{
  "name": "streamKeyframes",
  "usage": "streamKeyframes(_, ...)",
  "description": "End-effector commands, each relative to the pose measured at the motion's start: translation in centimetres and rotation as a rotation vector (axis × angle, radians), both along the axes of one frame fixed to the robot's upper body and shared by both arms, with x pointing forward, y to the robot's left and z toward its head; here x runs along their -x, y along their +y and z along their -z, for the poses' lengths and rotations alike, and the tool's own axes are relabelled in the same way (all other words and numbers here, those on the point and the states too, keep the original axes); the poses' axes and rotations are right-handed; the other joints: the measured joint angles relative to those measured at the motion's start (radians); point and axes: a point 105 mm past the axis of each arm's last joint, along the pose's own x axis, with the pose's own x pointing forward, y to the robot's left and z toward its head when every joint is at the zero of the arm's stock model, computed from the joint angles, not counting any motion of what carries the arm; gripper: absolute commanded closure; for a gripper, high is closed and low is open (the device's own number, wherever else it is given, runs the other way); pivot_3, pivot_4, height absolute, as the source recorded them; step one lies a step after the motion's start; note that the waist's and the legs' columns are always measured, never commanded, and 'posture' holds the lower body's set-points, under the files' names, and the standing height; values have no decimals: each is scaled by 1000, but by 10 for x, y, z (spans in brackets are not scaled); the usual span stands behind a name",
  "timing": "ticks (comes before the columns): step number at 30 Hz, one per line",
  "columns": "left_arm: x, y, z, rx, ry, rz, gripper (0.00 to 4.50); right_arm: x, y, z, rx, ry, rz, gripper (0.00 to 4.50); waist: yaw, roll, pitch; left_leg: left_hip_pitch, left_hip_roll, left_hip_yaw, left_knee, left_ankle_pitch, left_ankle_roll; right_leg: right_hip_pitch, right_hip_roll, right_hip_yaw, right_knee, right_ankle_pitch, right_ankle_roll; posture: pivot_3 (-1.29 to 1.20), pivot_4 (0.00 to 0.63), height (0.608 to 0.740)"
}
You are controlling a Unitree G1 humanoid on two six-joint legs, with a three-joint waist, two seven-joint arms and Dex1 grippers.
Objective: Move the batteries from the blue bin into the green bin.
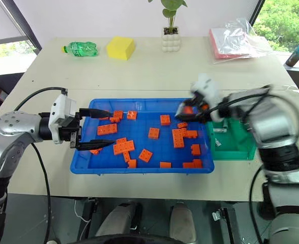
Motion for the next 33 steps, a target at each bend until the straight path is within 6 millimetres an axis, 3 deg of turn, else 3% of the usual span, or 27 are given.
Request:
streamKeyframes(1, -1, 1, -5, 1, -30, 14, 0, 19, -33, 1, 24, 31, 80, 2247, 8, 0, 0, 0, 0, 0, 0, 0, 0, 0, 0, 0, -1, 0, 0, 0, 150, 727)
streamKeyframes(3, -3, 2, -6, 5, -30, 15, 0, 27, -49, 13, 55, 68, 129, 2247, 10, 0, 0, 0, 0, 1, 0, 0, 0, 1, 0, 0, -2, 0, 0, 0, 150, 727)
streamKeyframes(7, -8, 2, -11, 13, -33, 20, 0, 31, -67, 34, 142, 80, 188, 225, 6, 0, 0, 0, 2, 6, 0, 0, 0, 0, 0, 0, -2, 0, 0, 0, 150, 727)
streamKeyframes(8, -9, 2, -12, 14, -34, 21, 0, 31, -70, 38, 168, 73, 194, 35, 6, 0, 0, 0, 2, 6, 0, 0, 0, 0, 0, 0, -2, 0, 0, 0, 150, 727)
streamKeyframes(13, -15, 5, -19, 21, -45, 13, 0, 27, -77, 28, 143, 22, 210, 35, 8, 0, 0, 1, 2, 6, 1, 0, 0, 1, 0, 0, -2, 0, 0, 0, 150, 727)
streamKeyframes(17, -17, 16, -27, 19, -60, -23, 0, 33, -84, -7, 82, -64, 131, 35, 10, 0, 0, 1, 2, 6, 0, 0, 1, 1, 0, 0, -2, 0, 0, 0, 150, 727)
streamKeyframes(20, -16, 29, -35, 8, -68, -52, 0, 50, -88, -28, 38, -71, 30, 35, 9, 0, 0, 1, 2, 6, 0, 0, 1, 1, 0, 0, -3, 0, 0, 0, 150, 727)
streamKeyframes(25, -7, 55, -48, -22, -49, -92, 0, 71, -138, -9, 199, 44, 29, 35, 9, 0, 0, 1, 2, 4, 0, 0, 1, 3, 1, -1, -4, 0, 0, 0, 150, 727)
streamKeyframes(28, -4, 66, -53, -32, -44, -106, 0, 73, -143, -12, 144, 41, 29, 35, 7, 3, 1, 2, 2, 5, 0, 0, 1, 4, 0, -1, -5, 0, 0, 0, 150, 727)
streamKeyframes(33, -2, 78, -56, -55, -37, -139, 0, 69, -136, -8, 93, 26, -9, 35, -6, 5, 1, 2, 4, 6, 0, 0, 1, 3, 1, -1, -5, 0, 0, 0, 150, 727)
